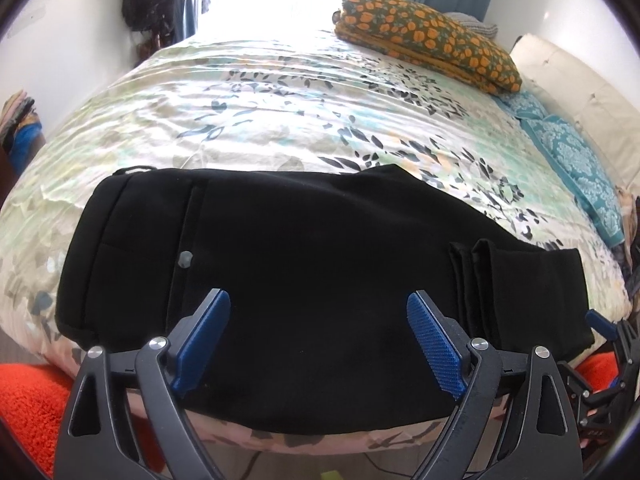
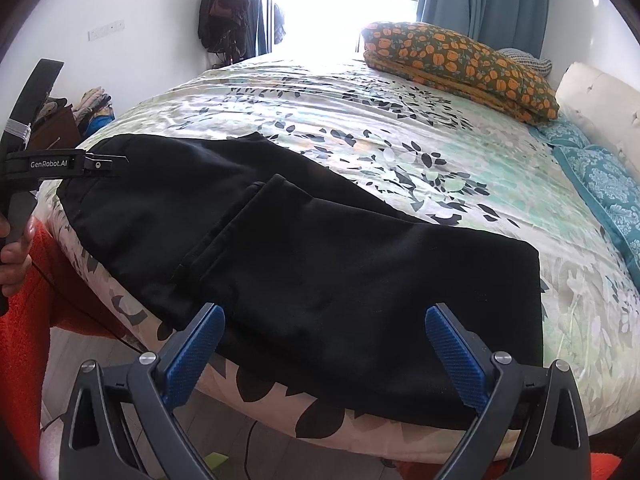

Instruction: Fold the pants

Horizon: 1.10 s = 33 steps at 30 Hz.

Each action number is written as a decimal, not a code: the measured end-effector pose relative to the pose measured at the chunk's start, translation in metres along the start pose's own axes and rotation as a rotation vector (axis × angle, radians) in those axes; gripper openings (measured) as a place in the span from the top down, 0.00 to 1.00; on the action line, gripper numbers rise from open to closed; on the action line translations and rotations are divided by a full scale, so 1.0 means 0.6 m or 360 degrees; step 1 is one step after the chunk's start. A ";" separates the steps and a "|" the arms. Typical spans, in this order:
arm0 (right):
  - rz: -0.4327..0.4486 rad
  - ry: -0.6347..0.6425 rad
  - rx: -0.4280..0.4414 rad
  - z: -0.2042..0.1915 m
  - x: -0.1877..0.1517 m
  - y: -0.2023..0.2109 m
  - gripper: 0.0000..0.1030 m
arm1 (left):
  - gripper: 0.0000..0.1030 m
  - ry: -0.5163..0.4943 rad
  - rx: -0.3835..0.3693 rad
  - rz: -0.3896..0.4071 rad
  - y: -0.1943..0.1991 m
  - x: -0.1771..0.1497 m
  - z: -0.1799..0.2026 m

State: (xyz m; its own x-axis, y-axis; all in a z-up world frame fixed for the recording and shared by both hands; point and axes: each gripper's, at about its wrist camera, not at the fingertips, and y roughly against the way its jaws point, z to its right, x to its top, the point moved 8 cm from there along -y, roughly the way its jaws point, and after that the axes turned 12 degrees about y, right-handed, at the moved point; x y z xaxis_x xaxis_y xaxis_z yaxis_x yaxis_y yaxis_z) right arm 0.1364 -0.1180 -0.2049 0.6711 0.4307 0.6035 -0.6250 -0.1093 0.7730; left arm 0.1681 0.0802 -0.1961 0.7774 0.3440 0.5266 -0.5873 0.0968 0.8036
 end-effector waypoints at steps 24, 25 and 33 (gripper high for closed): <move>-0.0022 -0.0083 0.0025 0.007 -0.002 -0.011 0.03 | 0.00 0.0233 -0.0008 -0.0445 -0.116 0.090 -0.288; -0.0027 -0.0070 0.0027 0.004 -0.002 -0.012 0.03 | 0.00 0.0272 -0.0024 -0.0445 -0.117 0.088 -0.291; -0.0009 -0.0099 0.0029 0.013 0.001 -0.011 0.03 | 0.77 0.0374 -0.0149 -0.0499 -0.068 0.095 -0.257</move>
State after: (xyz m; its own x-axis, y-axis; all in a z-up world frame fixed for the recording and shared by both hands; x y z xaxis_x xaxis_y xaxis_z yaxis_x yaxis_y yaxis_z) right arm 0.1440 -0.1239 -0.2084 0.6982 0.3752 0.6097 -0.6142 -0.1235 0.7794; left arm 0.2018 0.2402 -0.2416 0.8556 0.4877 0.1734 -0.3562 0.3118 0.8809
